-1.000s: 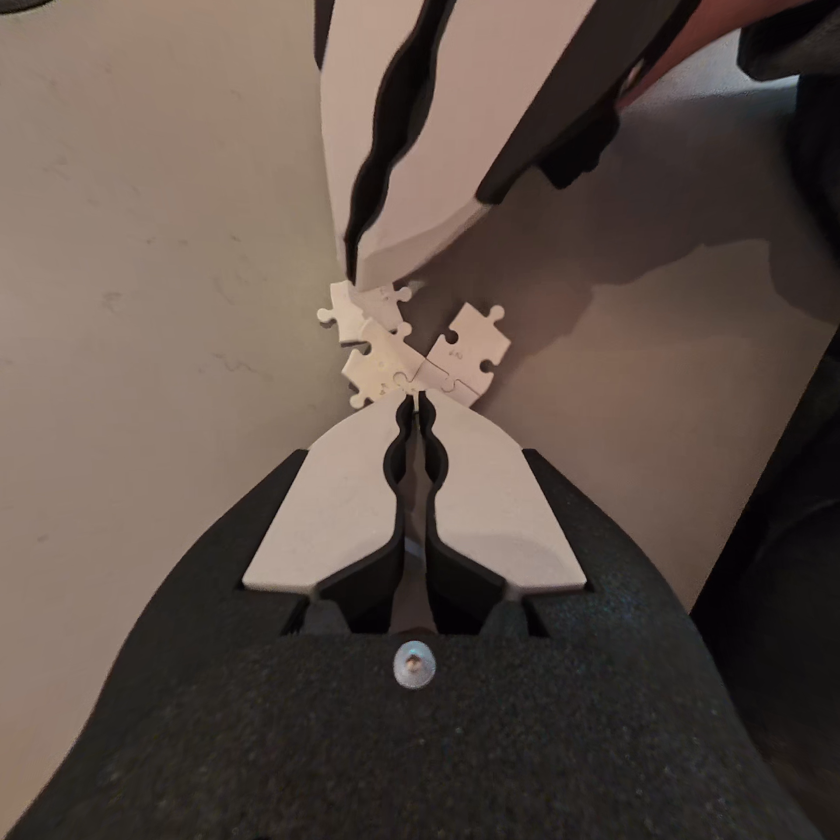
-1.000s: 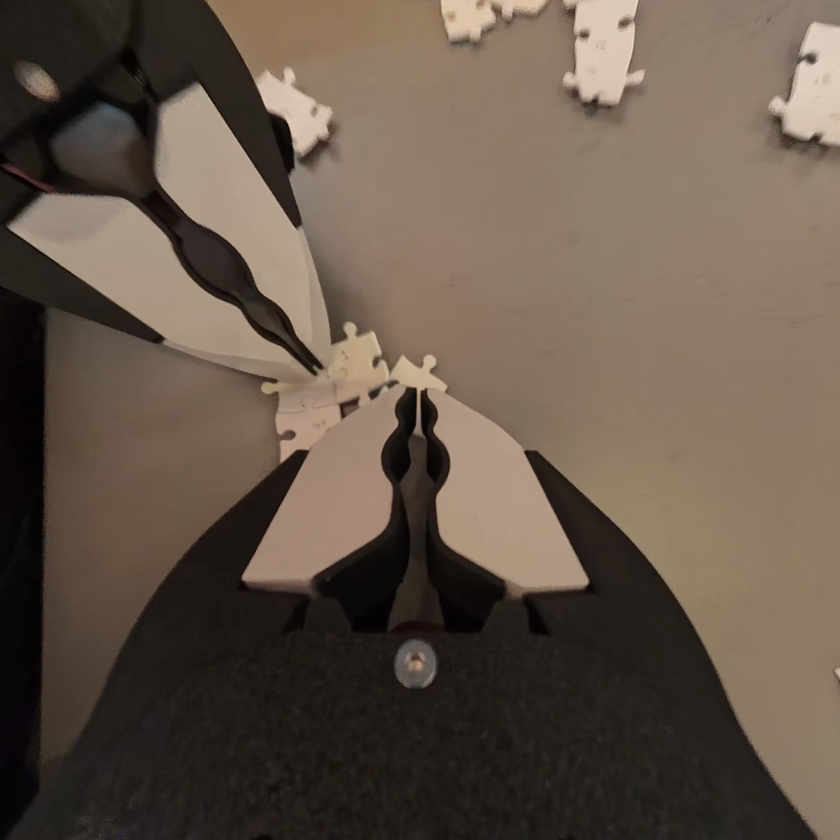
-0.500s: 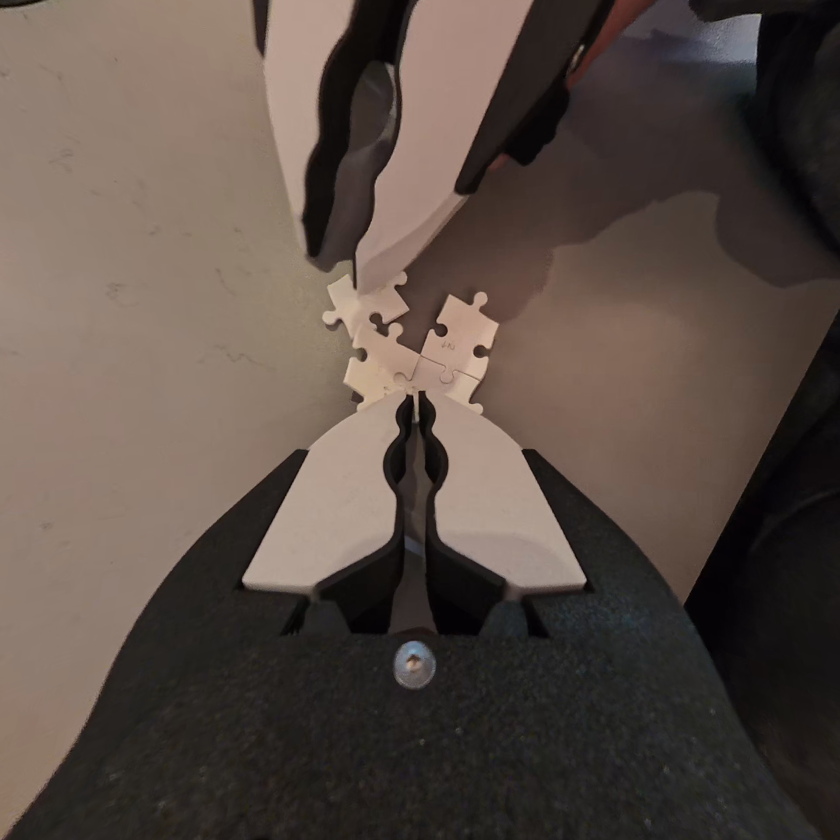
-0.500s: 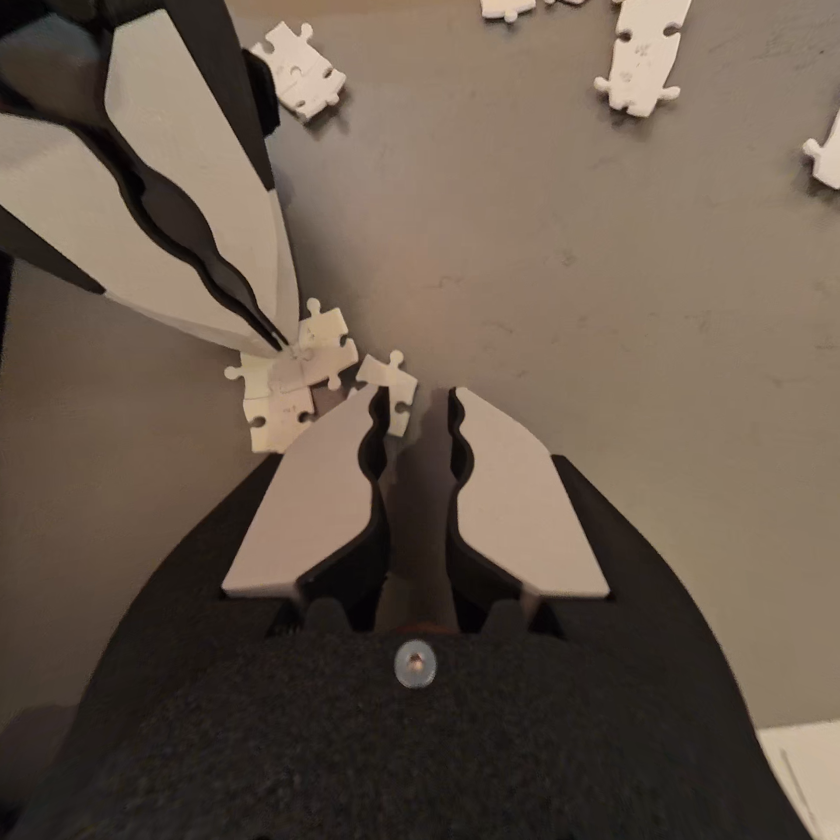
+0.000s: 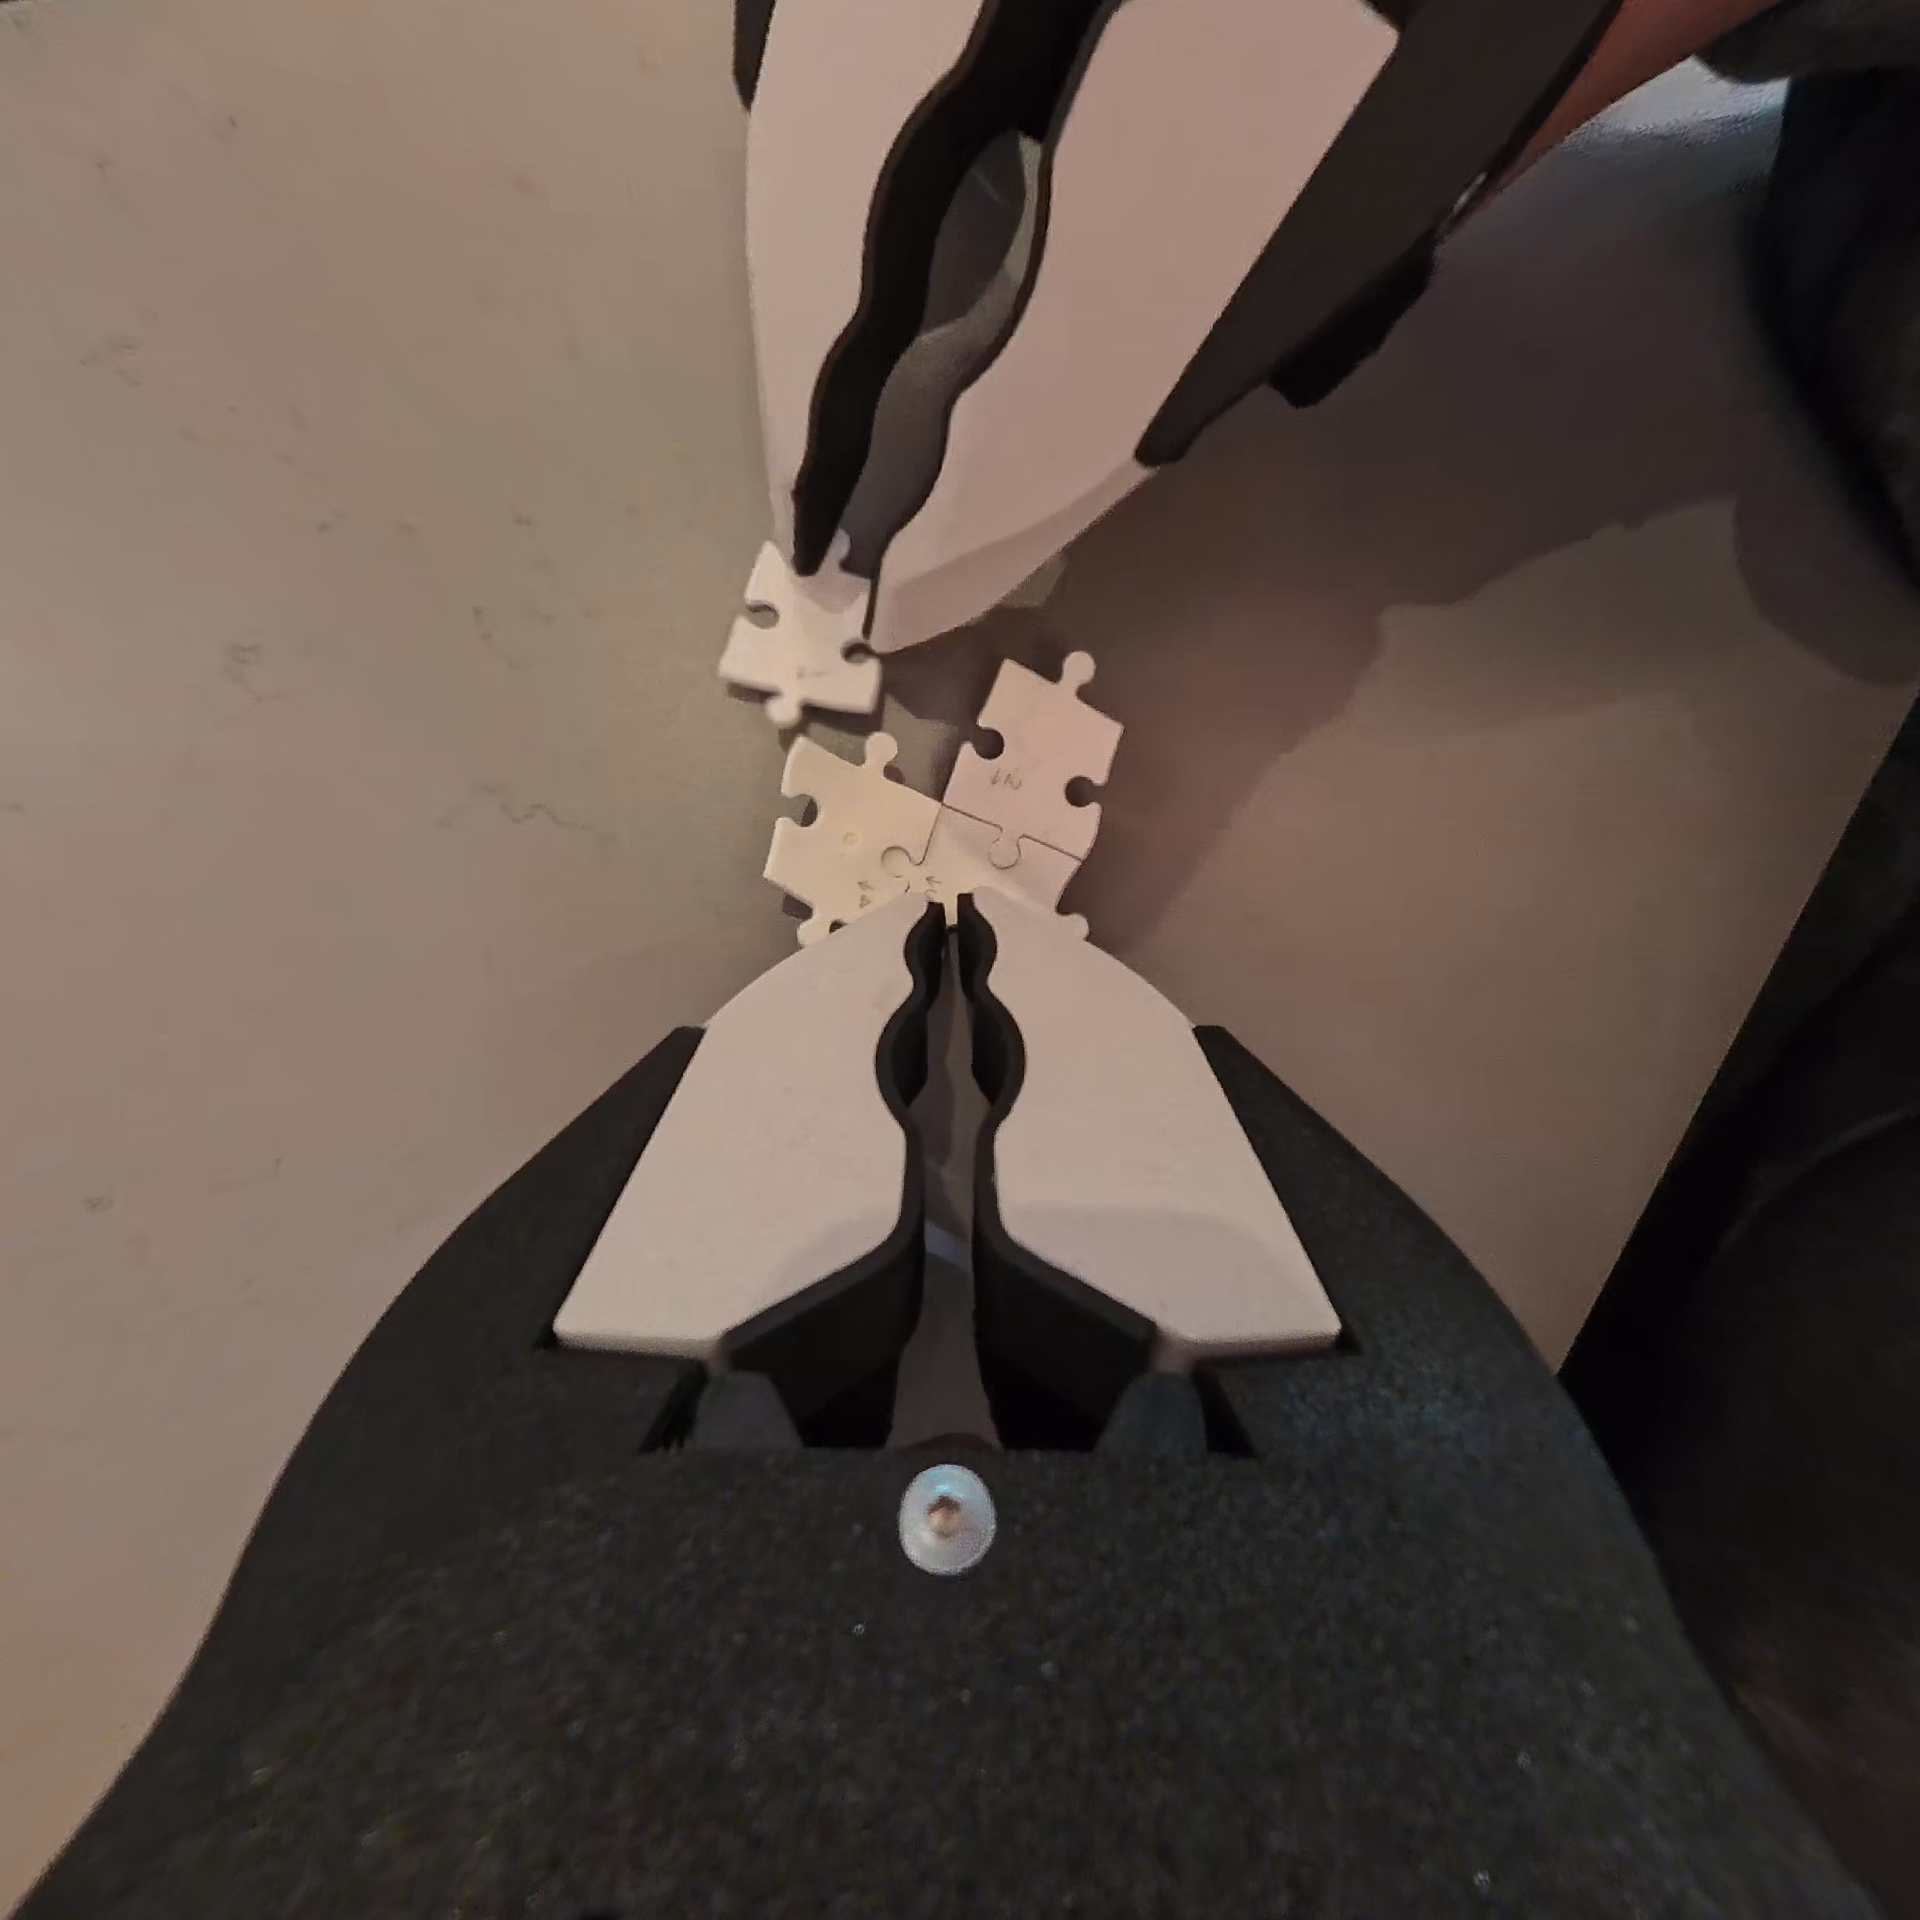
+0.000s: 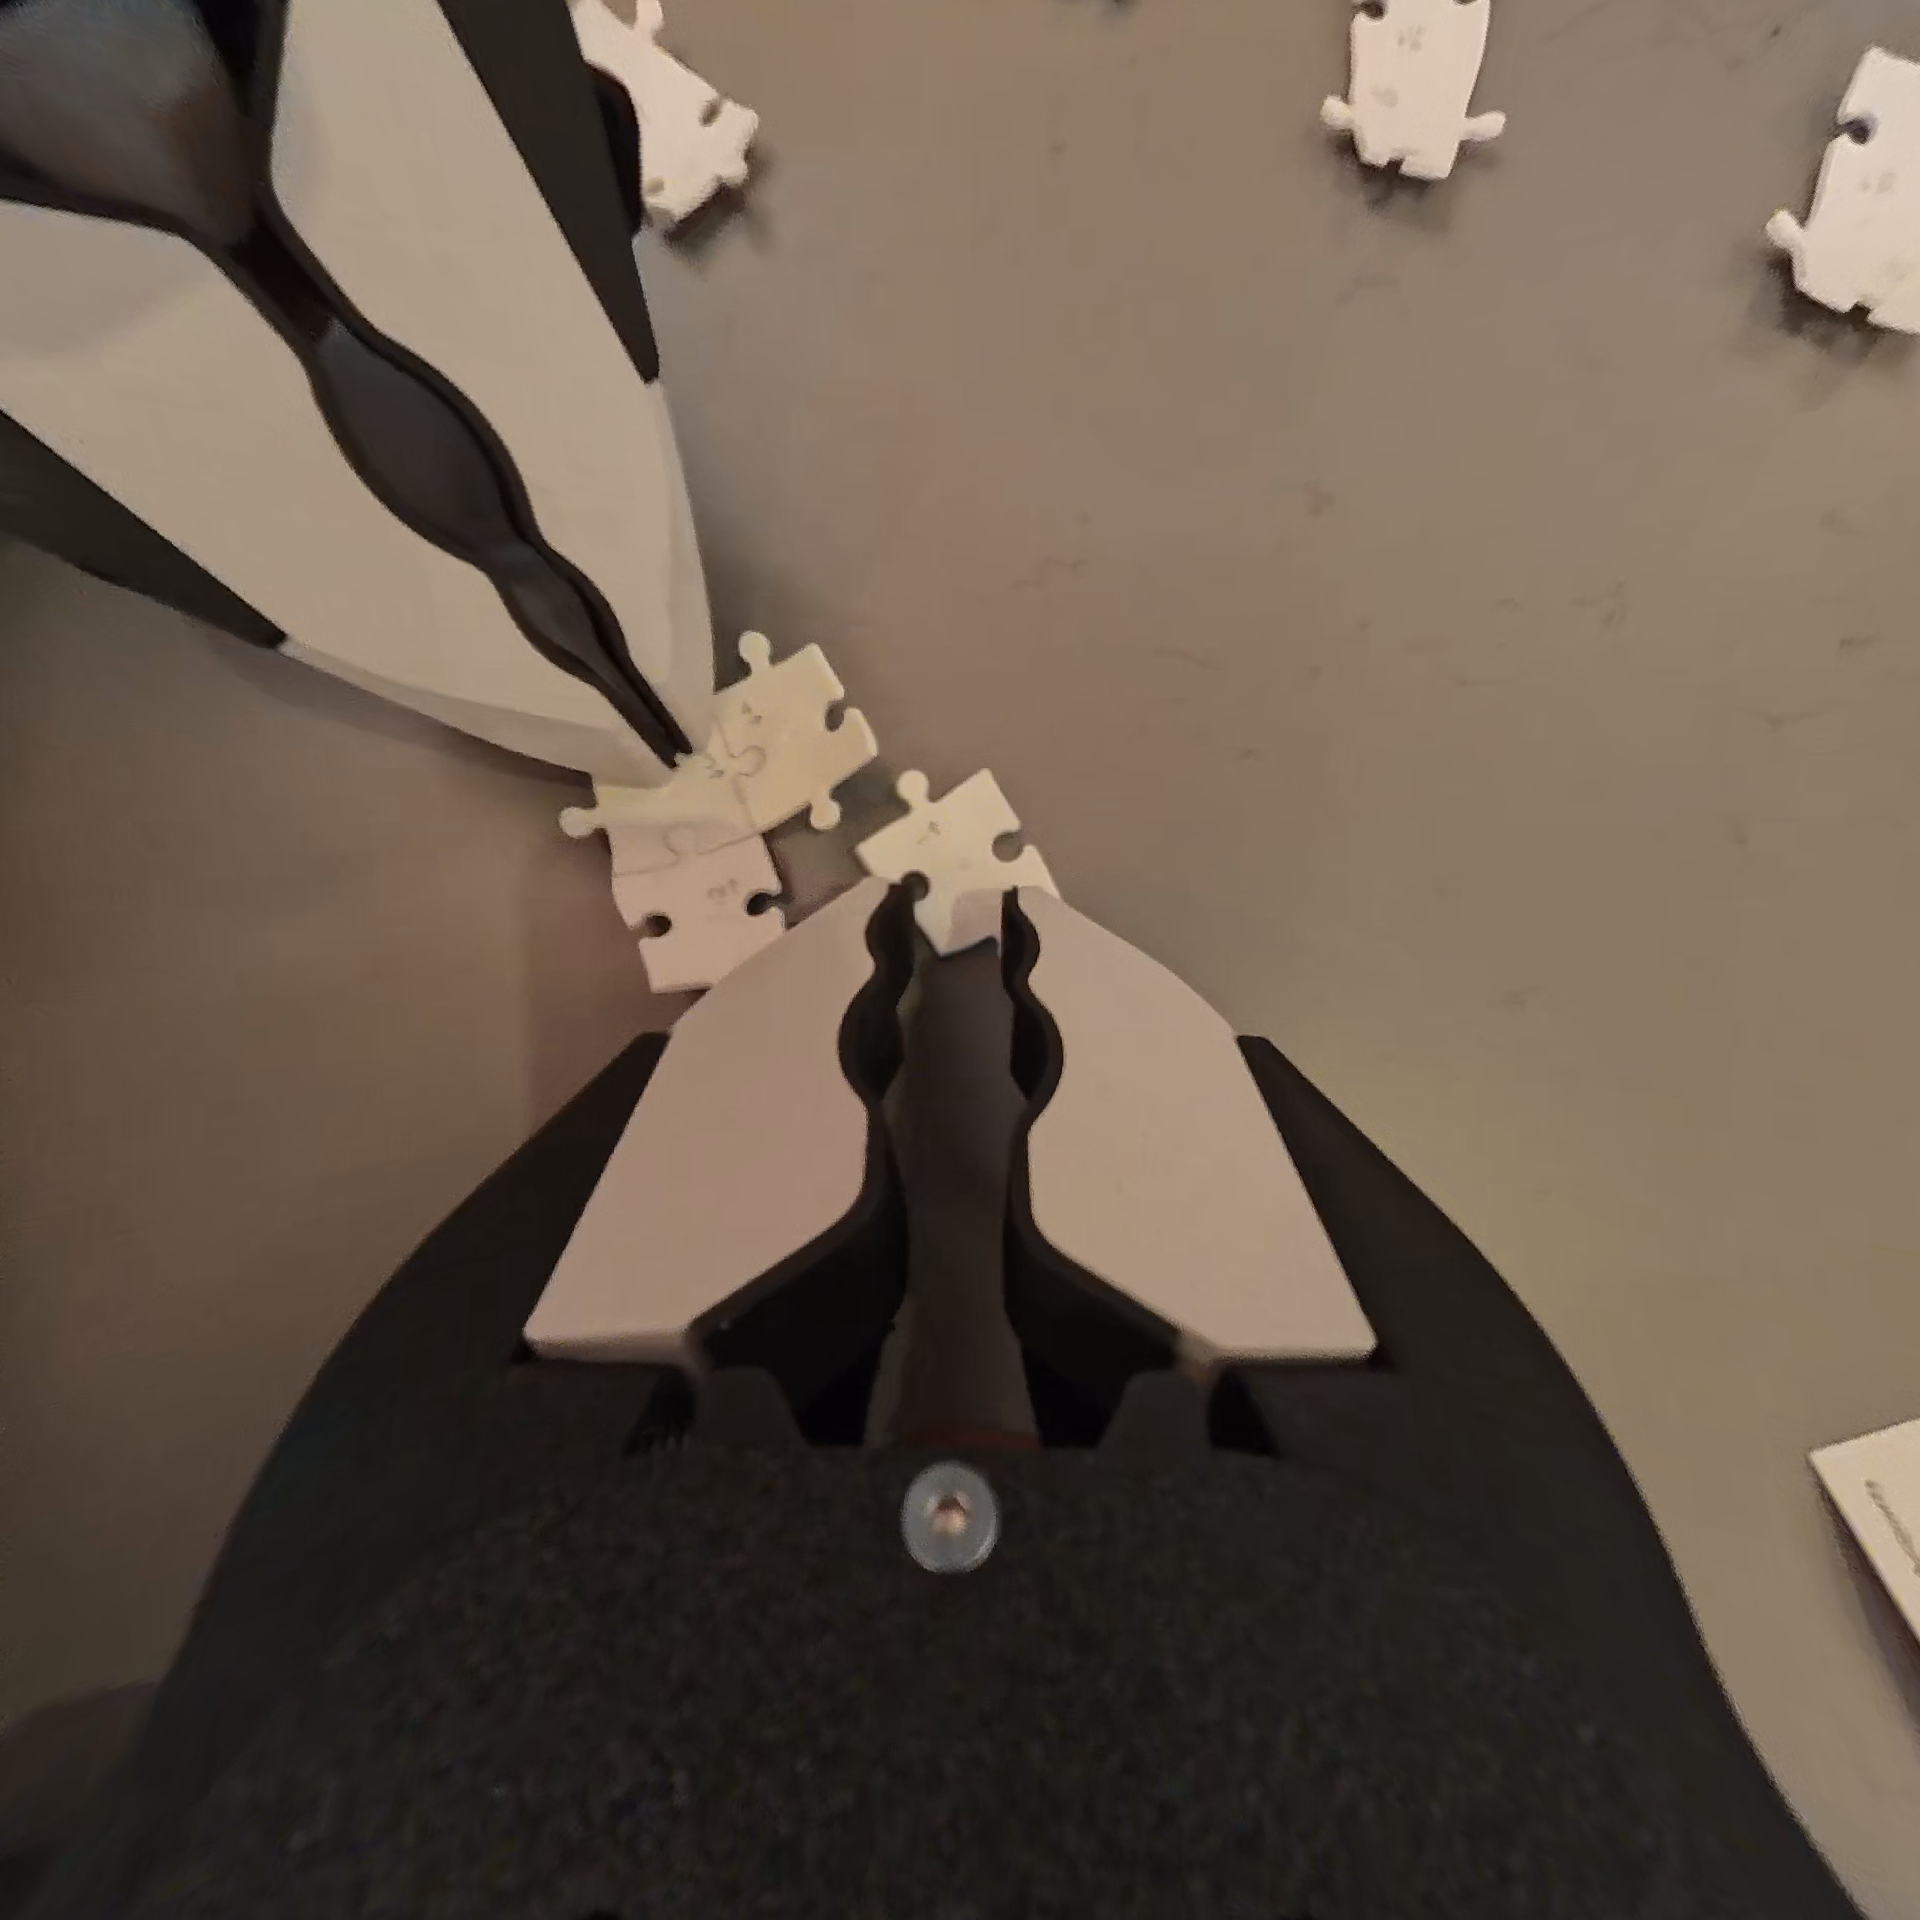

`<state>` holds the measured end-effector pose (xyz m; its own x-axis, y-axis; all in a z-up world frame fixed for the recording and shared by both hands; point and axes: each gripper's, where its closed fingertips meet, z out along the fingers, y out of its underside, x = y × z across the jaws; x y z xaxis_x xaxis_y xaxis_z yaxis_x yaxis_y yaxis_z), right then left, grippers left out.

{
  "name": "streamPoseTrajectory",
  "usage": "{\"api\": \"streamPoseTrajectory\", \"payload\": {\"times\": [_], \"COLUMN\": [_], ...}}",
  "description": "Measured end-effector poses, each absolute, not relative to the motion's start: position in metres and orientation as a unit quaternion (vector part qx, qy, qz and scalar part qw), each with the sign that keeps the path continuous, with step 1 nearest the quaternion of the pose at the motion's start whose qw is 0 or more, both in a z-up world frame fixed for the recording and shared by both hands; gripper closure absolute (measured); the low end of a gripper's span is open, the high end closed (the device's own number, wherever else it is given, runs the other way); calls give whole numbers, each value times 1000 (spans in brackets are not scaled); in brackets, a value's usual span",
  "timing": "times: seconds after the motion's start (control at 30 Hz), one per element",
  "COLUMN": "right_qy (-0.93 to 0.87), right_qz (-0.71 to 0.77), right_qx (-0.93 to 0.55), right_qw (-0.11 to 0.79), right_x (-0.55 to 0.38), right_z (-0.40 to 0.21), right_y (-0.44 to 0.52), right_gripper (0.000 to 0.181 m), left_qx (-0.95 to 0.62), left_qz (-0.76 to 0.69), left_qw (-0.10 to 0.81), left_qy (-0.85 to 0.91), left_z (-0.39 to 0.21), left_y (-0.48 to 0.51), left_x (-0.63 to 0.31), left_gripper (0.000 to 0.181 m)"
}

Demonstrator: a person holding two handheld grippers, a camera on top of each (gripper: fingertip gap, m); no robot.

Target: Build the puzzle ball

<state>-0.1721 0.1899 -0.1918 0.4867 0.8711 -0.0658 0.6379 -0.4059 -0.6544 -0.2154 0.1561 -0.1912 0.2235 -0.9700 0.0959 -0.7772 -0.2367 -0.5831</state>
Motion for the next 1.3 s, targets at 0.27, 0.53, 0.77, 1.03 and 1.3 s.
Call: {"api": "streamPoseTrajectory", "payload": {"times": [0.27,0.53,0.77,1.03,1.3], "right_qy": [-465,-487,-498,-422,-347], "right_qz": [208,208,189,162,191], "right_qx": [-813,-797,-794,-844,-864], "right_qw": [284,289,292,288,310], "right_x": [-169,-169,-170,-155,-146], "right_z": [-187,-188,-195,-195,-170], "right_y": [193,197,200,188,170], "right_gripper": [158,139,154,154,144], "left_qx": [-755,-756,-758,-757,-756], "left_qz": [-226,-219,-217,-213,-212], "left_qw": [212,214,214,215,215], "left_qy": [578,578,577,579,582], "left_z": [-191,-192,-192,-192,-192], "left_y": [158,162,162,162,160], "left_x": [-217,-218,-220,-220,-219], "left_gripper": [179,179,179,179,178]}}
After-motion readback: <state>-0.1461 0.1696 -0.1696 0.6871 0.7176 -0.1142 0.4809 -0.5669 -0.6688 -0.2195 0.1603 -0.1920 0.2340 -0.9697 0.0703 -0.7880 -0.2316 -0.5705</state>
